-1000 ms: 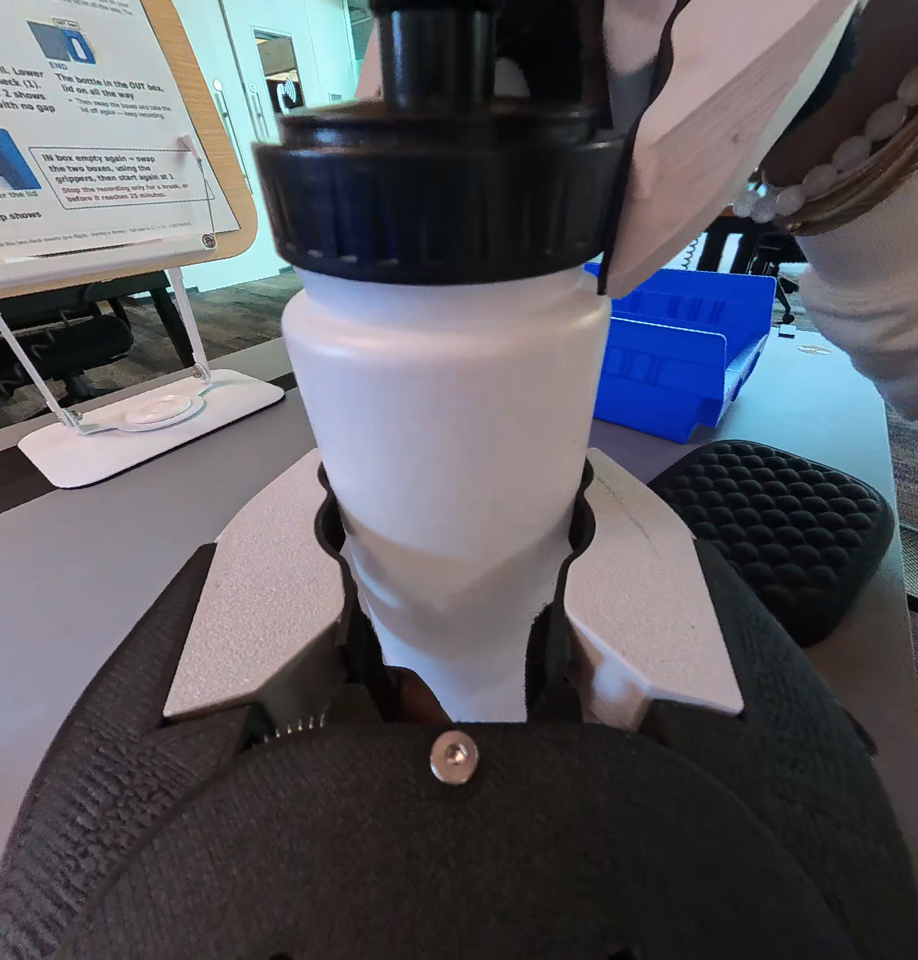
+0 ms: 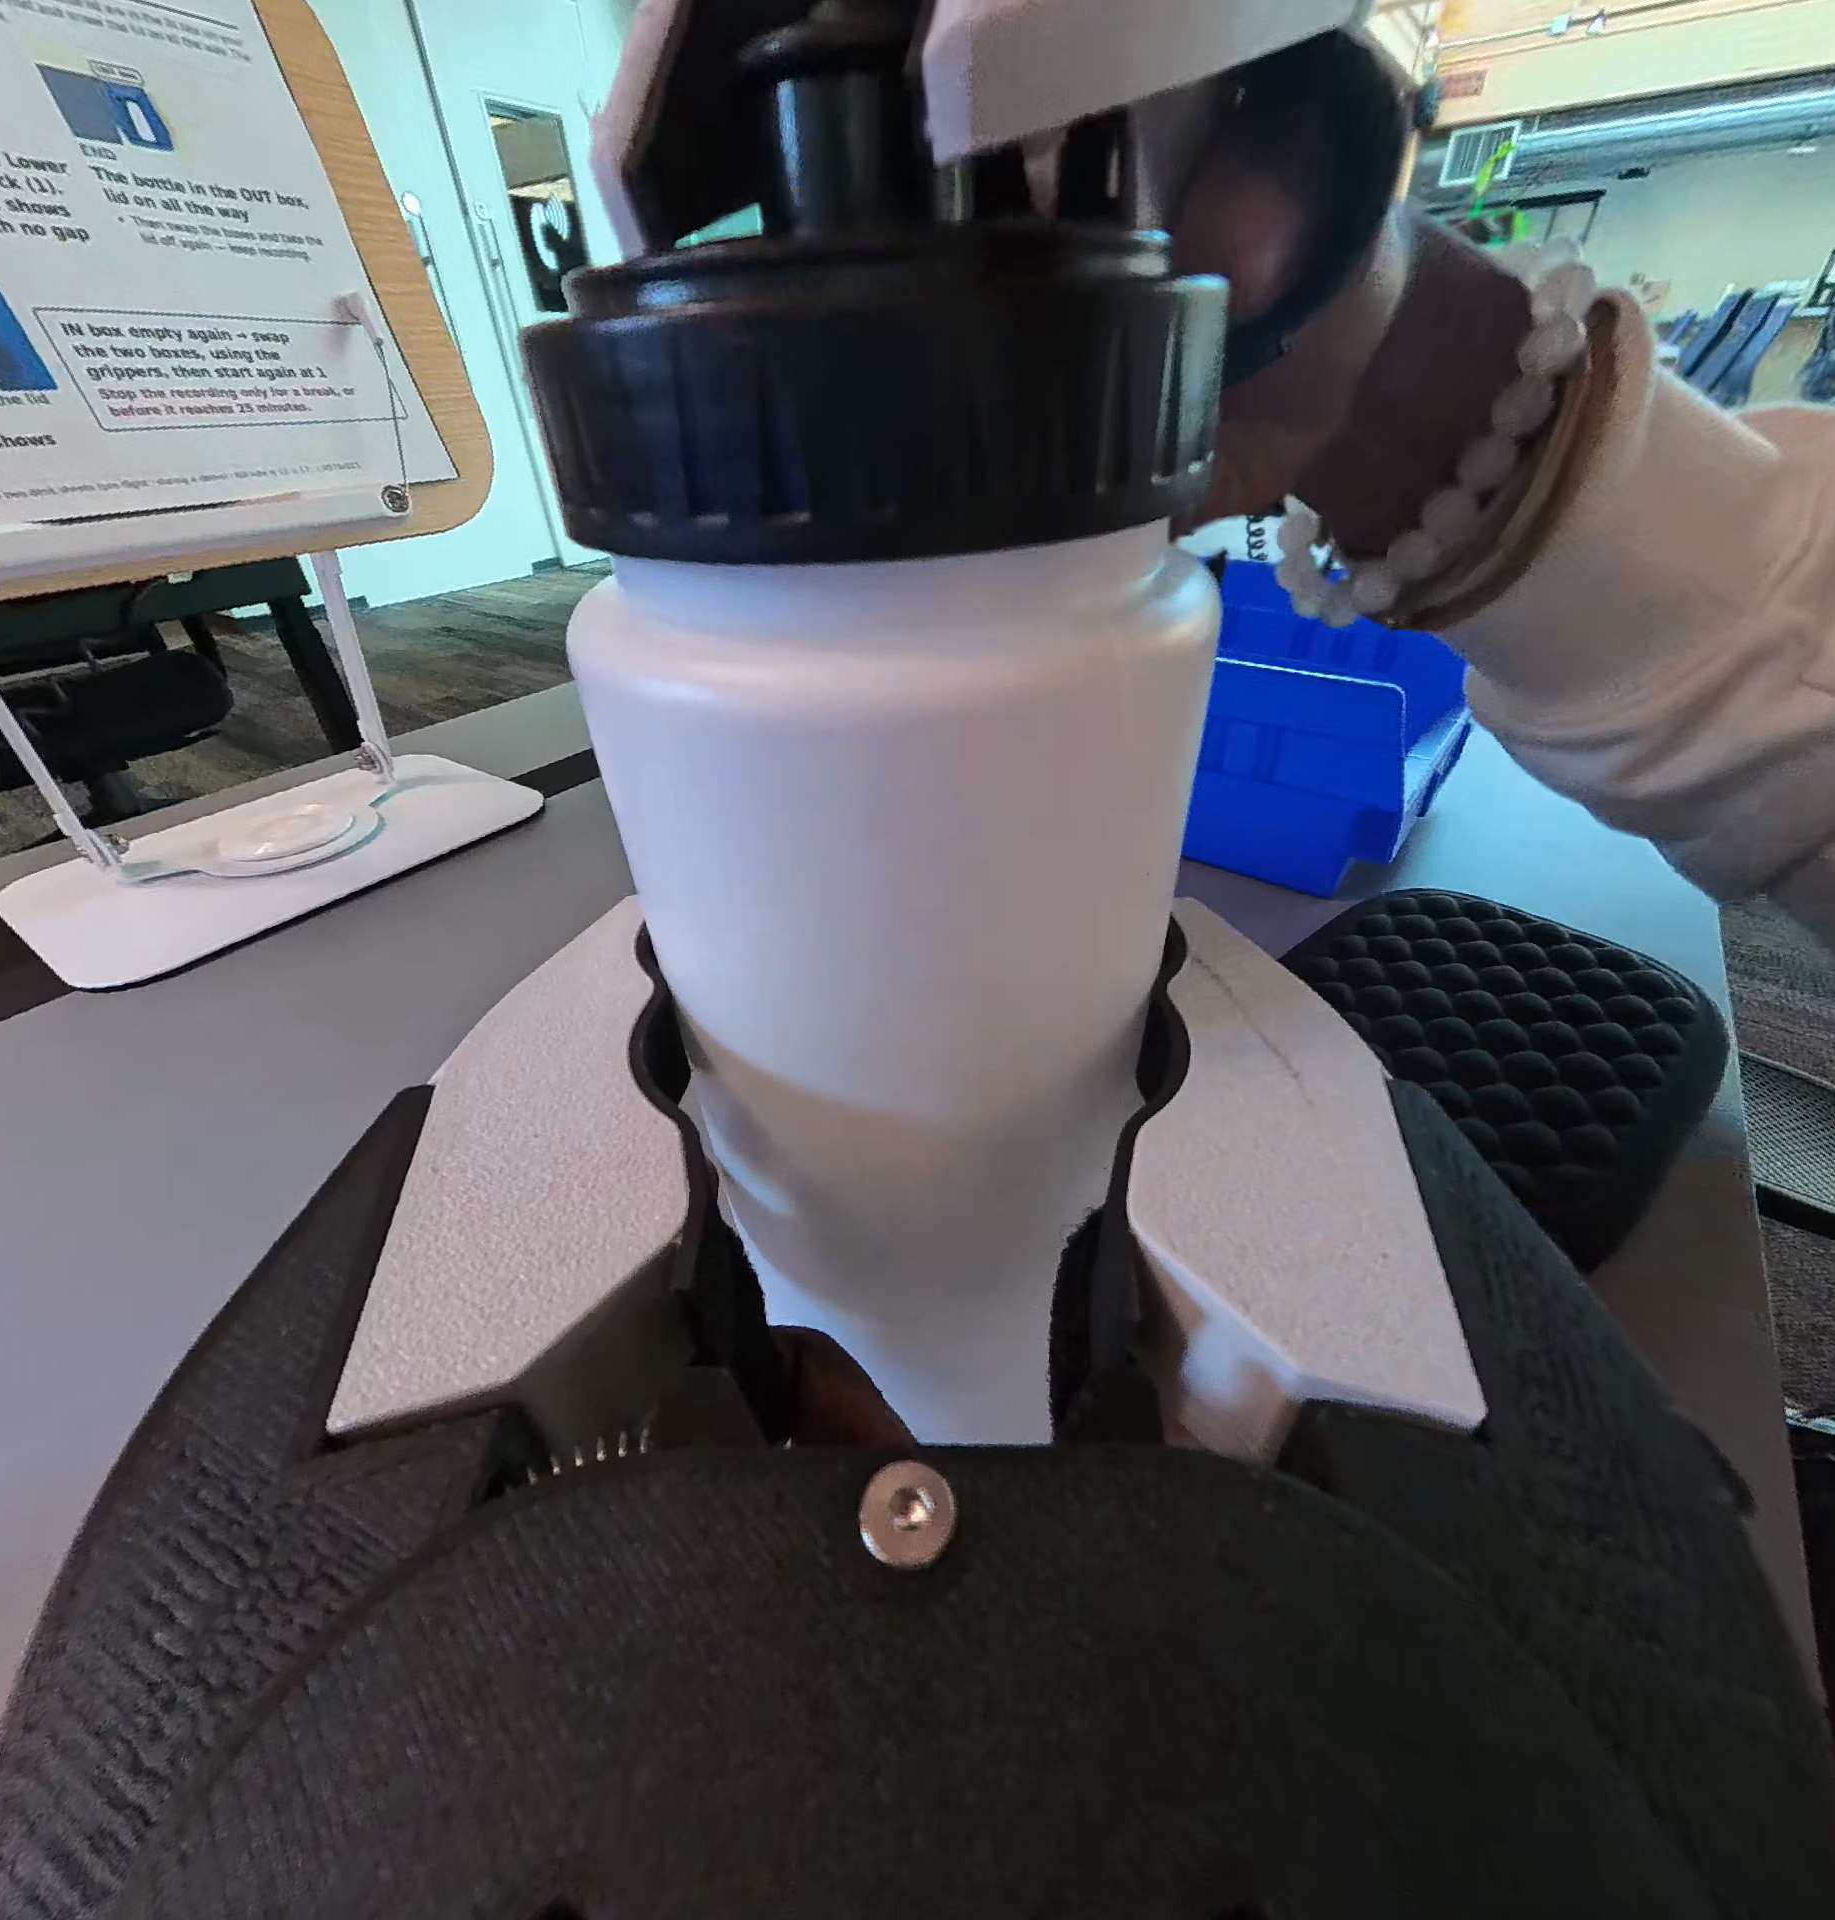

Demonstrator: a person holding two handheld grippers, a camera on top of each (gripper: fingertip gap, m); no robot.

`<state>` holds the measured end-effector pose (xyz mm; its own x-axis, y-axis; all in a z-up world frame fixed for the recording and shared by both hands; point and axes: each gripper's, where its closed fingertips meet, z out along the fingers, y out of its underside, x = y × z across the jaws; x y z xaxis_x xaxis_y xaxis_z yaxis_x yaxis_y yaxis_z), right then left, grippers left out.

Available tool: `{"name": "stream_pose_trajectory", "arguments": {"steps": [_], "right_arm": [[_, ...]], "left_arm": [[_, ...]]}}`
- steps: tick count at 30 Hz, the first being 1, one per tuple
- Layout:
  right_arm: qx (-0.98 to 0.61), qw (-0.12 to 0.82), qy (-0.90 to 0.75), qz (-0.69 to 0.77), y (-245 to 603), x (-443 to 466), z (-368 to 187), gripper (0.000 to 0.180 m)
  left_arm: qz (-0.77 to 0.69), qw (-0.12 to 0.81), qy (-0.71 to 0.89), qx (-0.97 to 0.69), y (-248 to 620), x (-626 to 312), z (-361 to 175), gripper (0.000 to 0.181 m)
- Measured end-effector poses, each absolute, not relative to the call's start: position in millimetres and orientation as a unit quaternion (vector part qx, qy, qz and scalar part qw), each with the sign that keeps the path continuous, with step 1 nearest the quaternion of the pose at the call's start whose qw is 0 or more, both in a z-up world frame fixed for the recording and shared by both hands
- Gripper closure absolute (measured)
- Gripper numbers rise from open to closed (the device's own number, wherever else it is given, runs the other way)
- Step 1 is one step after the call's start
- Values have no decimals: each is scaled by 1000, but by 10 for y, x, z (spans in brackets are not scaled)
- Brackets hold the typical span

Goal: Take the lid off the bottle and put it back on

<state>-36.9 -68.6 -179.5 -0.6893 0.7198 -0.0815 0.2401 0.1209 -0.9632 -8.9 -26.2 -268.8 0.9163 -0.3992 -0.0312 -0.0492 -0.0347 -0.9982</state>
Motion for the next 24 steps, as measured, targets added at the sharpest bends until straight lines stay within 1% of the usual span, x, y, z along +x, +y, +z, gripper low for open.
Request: {"name": "stream_pose_trajectory", "arguments": {"steps": [4, 8, 10, 12, 13, 16, 19, 21, 24], "right_arm": [[-385, 280, -665, 576, -647, -404, -1789, 155], [-450, 400, -627, 495, -569, -402, -1799, 155], [-480, 409, -602, 491, -566, -364, -1793, 153], [-488, 381, -596, 512, -657, -292, -1773, 132], [-493, 369, -593, 518, -684, -255, -1761, 126], [-479, 353, -621, 510, -713, -139, -1761, 118], [-428, 385, -669, 470, -582, -134, -1803, 86], [-378, 372, -707, 467, -558, -185, -1913, 63], [-335, 302, -706, 546, -648, -265, -1954, 67]], "left_arm": [[-115, 678, 146, -711, -248, -109, -2690, 94], [-109, 677, 151, -712, -240, -88, -2693, 94], [-109, 677, 160, -710, -241, -60, -2695, 94], [-111, 676, 164, -709, -243, -36, -2698, 94], [-112, 677, 164, -709, -243, -32, -2698, 94], [-121, 679, 155, -707, -246, -66, -2697, 94], [-135, 678, 159, -705, -262, -72, -2695, 94], [-136, 678, 166, -703, -268, -48, -2696, 94], [-140, 678, 168, -701, -274, -41, -2695, 94]]}}
